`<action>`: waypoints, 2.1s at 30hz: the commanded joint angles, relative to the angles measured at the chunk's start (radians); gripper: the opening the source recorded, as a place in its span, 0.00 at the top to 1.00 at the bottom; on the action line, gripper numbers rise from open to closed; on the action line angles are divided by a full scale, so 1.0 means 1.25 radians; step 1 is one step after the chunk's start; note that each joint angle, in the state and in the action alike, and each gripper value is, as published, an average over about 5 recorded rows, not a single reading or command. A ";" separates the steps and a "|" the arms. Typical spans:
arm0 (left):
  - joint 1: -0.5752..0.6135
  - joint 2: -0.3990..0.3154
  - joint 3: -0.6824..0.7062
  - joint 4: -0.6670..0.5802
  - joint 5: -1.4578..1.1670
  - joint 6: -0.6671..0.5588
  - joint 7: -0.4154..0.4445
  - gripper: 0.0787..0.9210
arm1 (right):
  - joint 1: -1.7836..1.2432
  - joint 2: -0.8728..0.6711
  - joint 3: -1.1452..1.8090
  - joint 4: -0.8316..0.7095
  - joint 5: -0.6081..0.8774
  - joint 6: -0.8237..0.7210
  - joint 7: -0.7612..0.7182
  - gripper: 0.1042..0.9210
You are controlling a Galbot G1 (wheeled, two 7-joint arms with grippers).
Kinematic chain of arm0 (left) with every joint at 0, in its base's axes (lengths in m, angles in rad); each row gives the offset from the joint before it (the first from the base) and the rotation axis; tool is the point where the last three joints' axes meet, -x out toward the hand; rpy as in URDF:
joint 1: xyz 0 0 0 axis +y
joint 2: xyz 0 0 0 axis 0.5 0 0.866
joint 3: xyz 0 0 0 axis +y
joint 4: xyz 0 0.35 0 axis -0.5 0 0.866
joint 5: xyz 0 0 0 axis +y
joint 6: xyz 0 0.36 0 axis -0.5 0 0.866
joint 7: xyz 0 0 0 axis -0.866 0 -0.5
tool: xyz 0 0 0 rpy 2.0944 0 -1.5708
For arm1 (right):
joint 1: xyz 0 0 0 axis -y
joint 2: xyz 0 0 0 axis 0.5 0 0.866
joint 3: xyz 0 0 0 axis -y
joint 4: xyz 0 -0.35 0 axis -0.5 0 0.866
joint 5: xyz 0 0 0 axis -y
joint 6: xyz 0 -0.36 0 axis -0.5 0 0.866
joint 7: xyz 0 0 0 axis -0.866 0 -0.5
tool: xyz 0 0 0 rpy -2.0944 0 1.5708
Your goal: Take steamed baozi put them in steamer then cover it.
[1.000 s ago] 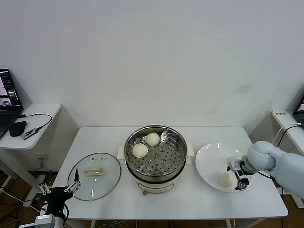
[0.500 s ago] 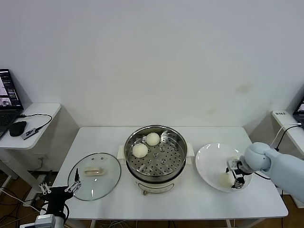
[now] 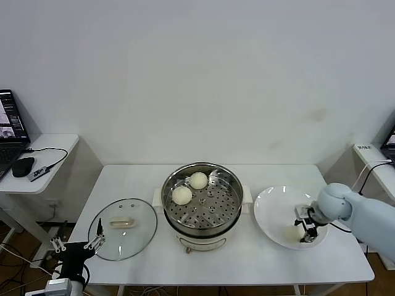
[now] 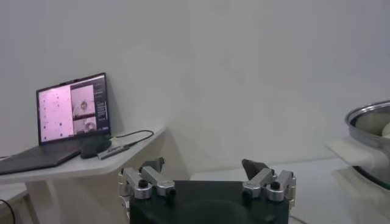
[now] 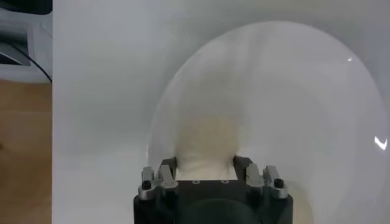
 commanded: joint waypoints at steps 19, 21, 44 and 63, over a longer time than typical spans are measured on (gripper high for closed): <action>-0.012 0.013 0.009 -0.009 -0.005 0.001 -0.001 0.12 | 0.528 0.018 -0.181 0.092 0.193 -0.027 -0.062 0.41; -0.011 0.013 0.008 -0.010 -0.005 0.001 -0.001 0.12 | 0.578 0.053 -0.215 0.093 0.212 -0.033 -0.058 0.41; -0.002 -0.002 -0.019 -0.025 -0.009 0.001 -0.002 0.12 | 0.535 0.409 -0.380 0.104 0.256 0.103 0.043 0.41; 0.001 -0.020 -0.024 -0.027 -0.011 -0.002 -0.004 0.12 | 0.503 0.495 -0.425 0.075 0.059 0.327 0.052 0.41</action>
